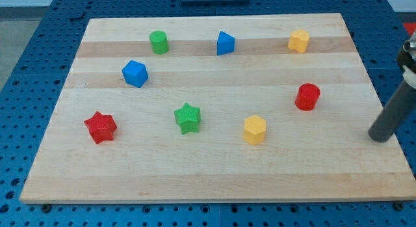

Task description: Push the yellow hexagon slightly right

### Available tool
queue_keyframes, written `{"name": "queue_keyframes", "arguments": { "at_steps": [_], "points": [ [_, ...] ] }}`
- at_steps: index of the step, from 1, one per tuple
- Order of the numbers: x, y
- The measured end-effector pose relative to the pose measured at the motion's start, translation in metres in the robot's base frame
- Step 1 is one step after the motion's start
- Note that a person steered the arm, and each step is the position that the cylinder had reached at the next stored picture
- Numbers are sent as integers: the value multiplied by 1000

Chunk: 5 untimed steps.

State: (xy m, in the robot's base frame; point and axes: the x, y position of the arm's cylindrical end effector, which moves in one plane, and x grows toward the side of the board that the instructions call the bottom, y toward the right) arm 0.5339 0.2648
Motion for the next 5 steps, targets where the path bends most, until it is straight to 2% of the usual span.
{"name": "queue_keyframes", "arguments": {
  "at_steps": [1, 2, 3, 5],
  "points": [
    [46, -41],
    [55, -117],
    [50, -196],
    [-9, -249]
  ]
}}
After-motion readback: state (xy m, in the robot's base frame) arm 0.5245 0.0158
